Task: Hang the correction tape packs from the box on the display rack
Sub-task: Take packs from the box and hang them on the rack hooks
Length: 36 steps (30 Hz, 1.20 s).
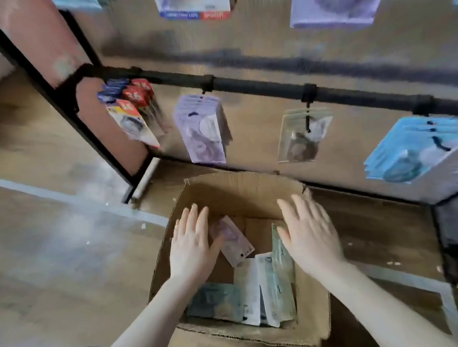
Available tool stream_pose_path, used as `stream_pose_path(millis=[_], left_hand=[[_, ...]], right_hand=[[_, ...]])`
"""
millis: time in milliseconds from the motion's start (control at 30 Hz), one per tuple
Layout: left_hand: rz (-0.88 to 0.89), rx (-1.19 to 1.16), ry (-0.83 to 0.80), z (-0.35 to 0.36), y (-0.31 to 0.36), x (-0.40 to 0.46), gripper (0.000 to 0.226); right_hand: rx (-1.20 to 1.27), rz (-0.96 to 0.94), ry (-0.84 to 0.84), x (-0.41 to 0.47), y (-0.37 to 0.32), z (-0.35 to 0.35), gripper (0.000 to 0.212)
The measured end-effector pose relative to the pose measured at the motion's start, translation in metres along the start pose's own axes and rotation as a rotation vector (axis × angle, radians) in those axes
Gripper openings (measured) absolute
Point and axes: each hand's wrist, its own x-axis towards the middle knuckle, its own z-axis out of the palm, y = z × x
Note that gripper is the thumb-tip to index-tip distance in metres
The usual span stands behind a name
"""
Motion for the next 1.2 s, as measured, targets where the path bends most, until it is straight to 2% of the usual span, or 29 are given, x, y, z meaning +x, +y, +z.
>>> stream_pose_path(millis=[167, 300, 500, 700, 833, 967, 1200], left_hand=[[-0.137, -0.063, -0.132, 0.105, -0.014, 0.006, 0.067], [-0.233, -0.160, -0.188, 0.116, -0.017, 0.026, 0.070], [-0.016, 0.054, -0.254, 0.109, -0.031, 0.057, 0.069], [0.325, 0.298, -0.409, 0.126, -0.029, 0.081, 0.072], [0.498, 0.451, -0.529, 0.137, -0.023, 0.096, 0.077], [0.552, 0.531, -0.589, 0.154, -0.024, 0.103, 0.084], [0.562, 0.556, -0.647, 0.177, -0.022, 0.096, 0.078]], right_hand=[[-0.059, -0.010, -0.079, 0.003, 0.014, 0.071, 0.051], [-0.053, -0.011, -0.115, 0.020, 0.016, 0.067, 0.048], [-0.055, -0.016, -0.225, 0.015, 0.014, 0.069, 0.048], [-0.049, 0.051, -0.226, 0.019, 0.024, 0.073, 0.052], [-0.075, 0.031, -0.223, 0.017, 0.028, 0.076, 0.042], [-0.091, 0.023, -0.212, 0.019, 0.031, 0.080, 0.039], [-0.098, 0.014, -0.201, 0.017, 0.035, 0.082, 0.039]])
